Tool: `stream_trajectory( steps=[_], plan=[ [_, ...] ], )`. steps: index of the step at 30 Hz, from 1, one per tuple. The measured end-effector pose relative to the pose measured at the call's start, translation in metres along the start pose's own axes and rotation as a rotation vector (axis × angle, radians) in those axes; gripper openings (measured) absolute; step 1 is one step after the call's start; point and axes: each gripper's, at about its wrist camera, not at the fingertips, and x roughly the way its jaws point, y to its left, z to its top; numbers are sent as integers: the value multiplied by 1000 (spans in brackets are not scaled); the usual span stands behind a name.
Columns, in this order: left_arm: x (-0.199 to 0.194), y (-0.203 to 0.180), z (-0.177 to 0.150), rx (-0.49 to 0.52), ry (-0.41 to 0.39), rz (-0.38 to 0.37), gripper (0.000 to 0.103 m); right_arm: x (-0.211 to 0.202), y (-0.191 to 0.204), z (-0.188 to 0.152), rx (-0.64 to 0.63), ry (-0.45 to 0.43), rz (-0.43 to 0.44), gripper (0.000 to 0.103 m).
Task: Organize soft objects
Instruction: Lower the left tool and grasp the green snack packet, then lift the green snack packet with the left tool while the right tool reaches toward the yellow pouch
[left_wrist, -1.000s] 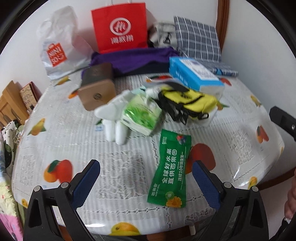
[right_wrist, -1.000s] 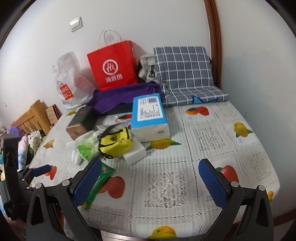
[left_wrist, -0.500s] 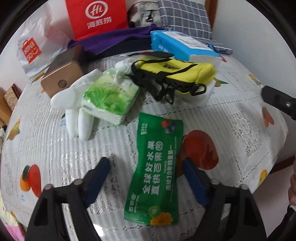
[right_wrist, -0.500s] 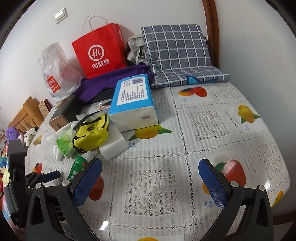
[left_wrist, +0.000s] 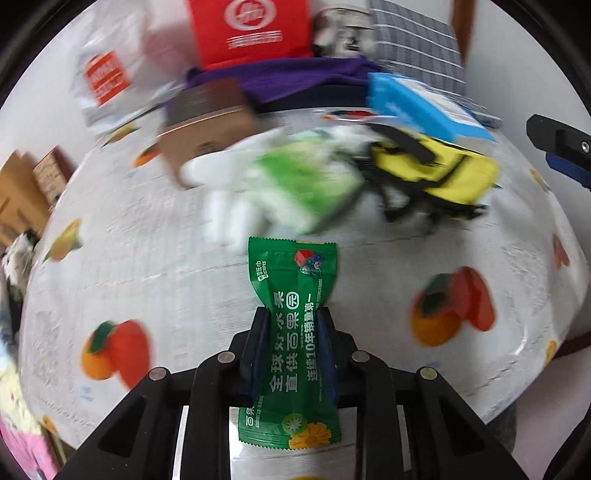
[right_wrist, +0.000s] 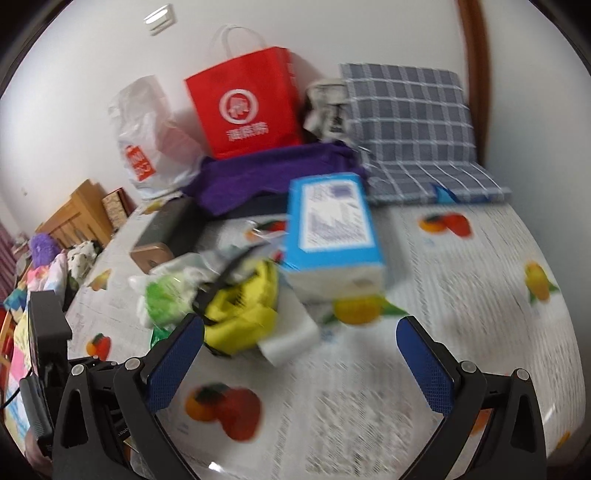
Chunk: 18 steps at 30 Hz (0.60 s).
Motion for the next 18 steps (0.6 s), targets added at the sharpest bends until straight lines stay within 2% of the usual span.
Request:
stream_trajectory(
  steps=[6,10,12,15,17,18],
  plan=[
    [1,51,-6,-109,-13,23,24,29,45,15,-101,61,29,86],
    [1,73,-7,-155,-31,44,24,53,62,15,-146,124,19,70],
    [3,80,-7,-173,-42,23,24,65,67,14,-155,157,10,64],
    [7,87,-3,-184,-56,-6,25,82,70,12,-162,203,-15,46],
    [10,88,-1,-188,-64,-17,25,87,69,11,-169,214,-31,21],
    [10,89,-2,-188,-69,-19,25,86,69,10,-174,201,-32,21]
  ],
)
